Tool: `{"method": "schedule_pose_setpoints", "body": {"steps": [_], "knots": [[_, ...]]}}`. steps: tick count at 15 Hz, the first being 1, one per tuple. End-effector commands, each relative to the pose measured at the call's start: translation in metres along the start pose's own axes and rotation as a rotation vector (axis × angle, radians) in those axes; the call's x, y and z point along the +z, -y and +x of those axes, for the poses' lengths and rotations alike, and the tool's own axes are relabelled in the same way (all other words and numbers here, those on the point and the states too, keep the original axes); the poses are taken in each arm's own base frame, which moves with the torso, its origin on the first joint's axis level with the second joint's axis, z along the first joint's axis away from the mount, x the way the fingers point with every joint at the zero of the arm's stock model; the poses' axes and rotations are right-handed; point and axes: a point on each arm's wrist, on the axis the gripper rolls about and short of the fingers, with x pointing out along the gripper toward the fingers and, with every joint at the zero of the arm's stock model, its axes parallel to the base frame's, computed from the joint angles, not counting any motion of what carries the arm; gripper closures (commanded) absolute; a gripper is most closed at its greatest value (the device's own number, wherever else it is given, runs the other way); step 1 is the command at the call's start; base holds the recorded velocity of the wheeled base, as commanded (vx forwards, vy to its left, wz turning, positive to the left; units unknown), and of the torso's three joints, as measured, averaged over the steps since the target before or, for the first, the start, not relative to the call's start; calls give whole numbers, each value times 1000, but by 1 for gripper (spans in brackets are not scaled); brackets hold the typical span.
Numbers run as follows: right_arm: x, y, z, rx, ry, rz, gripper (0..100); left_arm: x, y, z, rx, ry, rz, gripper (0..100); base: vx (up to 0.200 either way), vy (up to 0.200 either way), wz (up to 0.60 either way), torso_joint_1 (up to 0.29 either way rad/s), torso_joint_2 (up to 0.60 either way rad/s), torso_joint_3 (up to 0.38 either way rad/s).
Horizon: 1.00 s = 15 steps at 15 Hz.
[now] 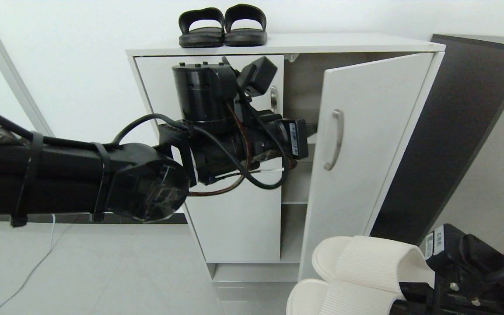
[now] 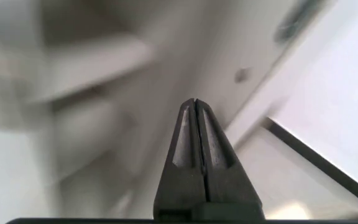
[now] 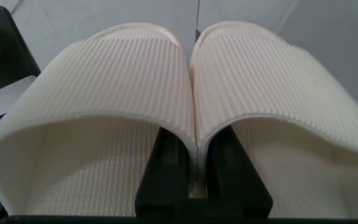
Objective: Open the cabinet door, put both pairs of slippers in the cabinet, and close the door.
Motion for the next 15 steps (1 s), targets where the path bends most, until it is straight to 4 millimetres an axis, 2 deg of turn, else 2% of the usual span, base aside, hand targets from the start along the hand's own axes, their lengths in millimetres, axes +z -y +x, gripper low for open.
{"method": "schedule_pose_setpoints", "body": {"steps": [1, 4, 6, 9, 12, 14, 15], "knots": [[-1, -1, -2, 9, 4, -4, 100, -2, 21, -8, -49, 1, 3, 100, -200, 0, 0, 2, 7, 7], [-1, -2, -5, 27, 17, -23, 100, -1, 17, -11, -37, 4, 3, 100, -200, 0, 0, 4, 2, 1], [1, -1, -5, 25, 23, -19, 100, 1, 3, -16, 6, 8, 3, 100, 0, 0, 0, 0, 0, 0], [8, 5, 2, -7, 24, 12, 100, 13, -6, -40, 90, 67, 13, 100, 0, 0, 0, 0, 0, 0], [23, 23, 33, -245, -4, 177, 100, 26, 10, -117, 264, 126, 19, 100, 0, 0, 0, 0, 0, 0], [27, 32, 53, -391, 1, 240, 100, 17, 14, -178, 459, 108, 39, 100, 0, 0, 0, 0, 0, 0], [26, 36, 59, -435, 13, 250, 100, 4, 19, -216, 589, 92, 93, 100, 0, 0, 0, 0, 0, 0]]}}
